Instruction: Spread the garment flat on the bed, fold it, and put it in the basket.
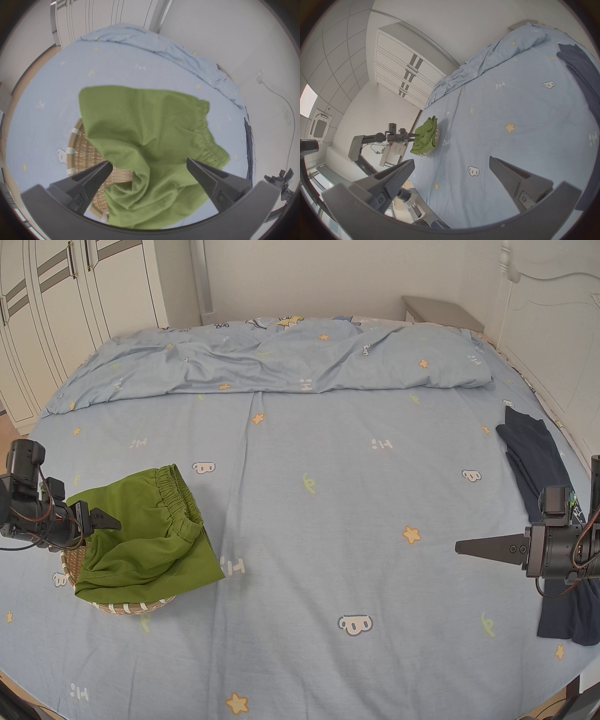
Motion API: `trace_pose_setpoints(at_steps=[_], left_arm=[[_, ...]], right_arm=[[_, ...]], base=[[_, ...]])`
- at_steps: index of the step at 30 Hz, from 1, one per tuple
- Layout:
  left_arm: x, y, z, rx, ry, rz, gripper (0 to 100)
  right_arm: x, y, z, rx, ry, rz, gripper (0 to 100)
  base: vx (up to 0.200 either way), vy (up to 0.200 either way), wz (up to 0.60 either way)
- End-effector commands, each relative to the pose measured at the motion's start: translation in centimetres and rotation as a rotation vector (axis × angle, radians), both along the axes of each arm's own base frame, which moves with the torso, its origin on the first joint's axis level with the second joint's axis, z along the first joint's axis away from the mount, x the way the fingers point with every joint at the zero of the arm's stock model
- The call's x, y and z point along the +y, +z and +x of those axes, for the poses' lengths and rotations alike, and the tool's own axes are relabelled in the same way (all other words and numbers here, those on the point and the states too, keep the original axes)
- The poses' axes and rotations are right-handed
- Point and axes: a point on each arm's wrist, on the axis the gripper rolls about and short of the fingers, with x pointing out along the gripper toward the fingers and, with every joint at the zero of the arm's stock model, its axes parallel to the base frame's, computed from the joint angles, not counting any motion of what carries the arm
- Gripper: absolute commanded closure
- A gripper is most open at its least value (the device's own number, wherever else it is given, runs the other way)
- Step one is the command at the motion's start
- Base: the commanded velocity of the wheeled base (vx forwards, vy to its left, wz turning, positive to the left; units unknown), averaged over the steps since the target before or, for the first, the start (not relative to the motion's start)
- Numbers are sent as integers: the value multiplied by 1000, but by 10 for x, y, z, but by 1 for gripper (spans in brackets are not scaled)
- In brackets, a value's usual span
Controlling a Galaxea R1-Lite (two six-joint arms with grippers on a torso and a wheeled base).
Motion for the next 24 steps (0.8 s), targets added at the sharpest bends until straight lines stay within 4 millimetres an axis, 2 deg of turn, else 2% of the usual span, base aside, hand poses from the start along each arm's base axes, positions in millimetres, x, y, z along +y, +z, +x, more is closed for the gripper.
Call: trace_pose_setpoints(at_steps=[1, 2, 3, 7, 8, 9, 11, 12, 13, 16, 19, 20, 21, 24], left_arm=[[-16, 44, -43, -147, -23, 32, 0], [-16, 44, -43, -147, -23, 32, 0], [-24, 53, -67, -192, -18, 60, 0], [-41, 67, -106, -285, 15, 130, 0], [-41, 67, -106, -285, 15, 130, 0], [-46, 67, -130, -327, 55, 164, 0], [-50, 62, -159, -369, 73, 187, 0], [-51, 60, -163, -375, 74, 189, 0], [-52, 51, -187, -410, 82, 188, 0], [-53, 28, -227, -464, 86, 188, 0], [-54, 4, -257, -512, 95, 189, 0], [-54, 4, -257, -512, 95, 189, 0], [-54, -11, -274, -538, 103, 188, 0], [-55, -29, -293, -560, 101, 186, 0]], right_arm=[[-5, 8, -6, -41, -19, 6, 0], [-5, 8, -6, -41, -19, 6, 0], [-10, 14, -17, -80, -37, 14, 0], [-17, -1, -39, -93, -24, -24, 0], [-17, -1, -39, -93, -24, -24, 0], [-23, -11, -57, -132, -9, -57, 0], [-29, -26, -77, -150, 7, -83, 0], [-30, -28, -80, -151, 7, -84, 0], [-36, -38, -95, -162, 3, -84, 0], [-45, -53, -122, -201, -13, -74, 0], [-49, -63, -136, -222, -18, -67, 0], [-49, -63, -136, -222, -18, -67, 0], [-52, -66, -146, -241, -17, -61, 0], [-57, -69, -161, -259, -19, -54, 0]], base=[[0, 0, 0], [0, 0, 0], [0, 0, 0], [0, 0, 0], [0, 0, 0], [0, 0, 0], [0, 0, 0], [0, 0, 0], [0, 0, 0], [0, 0, 0], [0, 0, 0], [0, 0, 0], [0, 0, 0], [0, 0, 0]])
